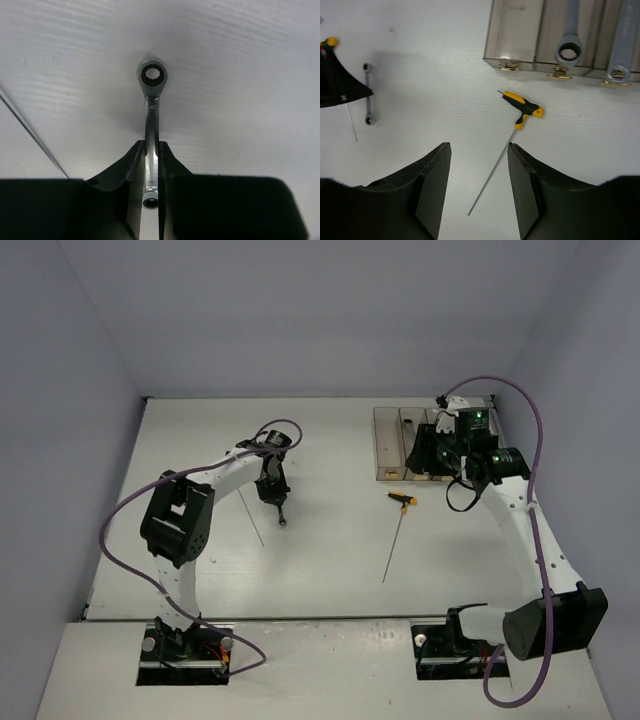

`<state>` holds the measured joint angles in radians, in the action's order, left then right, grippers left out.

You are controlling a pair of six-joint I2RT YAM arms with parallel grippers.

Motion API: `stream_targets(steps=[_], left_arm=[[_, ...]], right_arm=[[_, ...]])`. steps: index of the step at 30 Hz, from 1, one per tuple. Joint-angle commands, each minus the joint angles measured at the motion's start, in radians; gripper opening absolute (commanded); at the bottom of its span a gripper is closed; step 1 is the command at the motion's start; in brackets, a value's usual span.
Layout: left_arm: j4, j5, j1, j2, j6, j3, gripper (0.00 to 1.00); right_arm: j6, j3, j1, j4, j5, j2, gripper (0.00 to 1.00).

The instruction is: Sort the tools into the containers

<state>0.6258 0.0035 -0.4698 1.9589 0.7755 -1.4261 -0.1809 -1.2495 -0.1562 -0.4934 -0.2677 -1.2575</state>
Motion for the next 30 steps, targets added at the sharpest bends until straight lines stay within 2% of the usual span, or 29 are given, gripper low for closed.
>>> stream_targets(steps=[1,10,14,21,30], left_arm=[[-0.156,0.168,-0.007,-0.223,-0.005,0.049,0.00],[-0.436,0.369,-0.016,-0.398,0.162,0.190,0.00],[-0.579,0.423,-0.031,-0.440,0.240,0.227,0.00],[-0.609,0.437,-0.061,-0.463,0.296,0.206,0.00],[-0.644,0.444,-0.061,-0.494,0.301,0.212,0.00]], right_arm=[[-0.065,-0.001,-0.073,0.133,-0.117,0.003,0.48],[-0.164,0.049,-0.307,0.305,-0.079,-0.029,0.53],[-0.201,0.059,-0.395,0.366,0.018,-0.061,0.56],[-0.225,0.050,-0.508,0.440,0.100,-0.147,0.56],[-0.221,0.028,-0.540,0.442,0.144,-0.219,0.49]])
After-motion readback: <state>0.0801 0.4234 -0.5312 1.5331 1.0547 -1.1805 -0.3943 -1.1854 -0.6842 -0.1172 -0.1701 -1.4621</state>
